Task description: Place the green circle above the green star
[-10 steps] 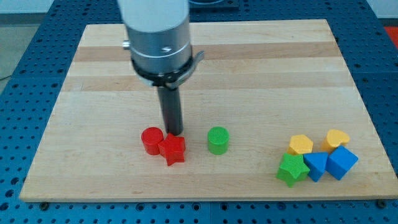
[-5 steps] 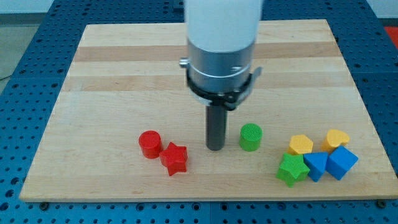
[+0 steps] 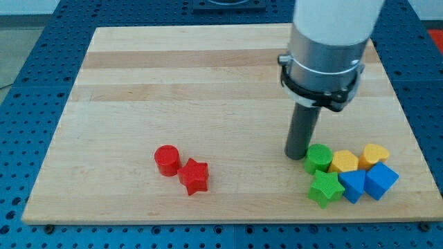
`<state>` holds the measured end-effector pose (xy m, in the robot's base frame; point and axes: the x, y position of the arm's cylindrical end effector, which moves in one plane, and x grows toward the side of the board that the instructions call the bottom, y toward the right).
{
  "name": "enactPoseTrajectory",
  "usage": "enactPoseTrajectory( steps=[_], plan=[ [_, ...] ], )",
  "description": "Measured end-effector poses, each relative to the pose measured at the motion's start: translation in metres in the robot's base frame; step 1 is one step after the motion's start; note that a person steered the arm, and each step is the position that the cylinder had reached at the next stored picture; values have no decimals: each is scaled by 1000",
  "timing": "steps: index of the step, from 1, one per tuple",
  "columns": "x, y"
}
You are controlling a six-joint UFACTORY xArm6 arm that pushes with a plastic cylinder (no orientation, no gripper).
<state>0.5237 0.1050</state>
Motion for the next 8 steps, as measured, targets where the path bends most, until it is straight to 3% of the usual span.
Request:
enactPoseTrajectory(
  steps=[1, 3, 5, 6, 7, 8],
  plan=[
    [0, -4],
    [-16, -107],
    [-25, -284],
    [16, -365],
    [72, -366],
    [83, -324]
  ],
)
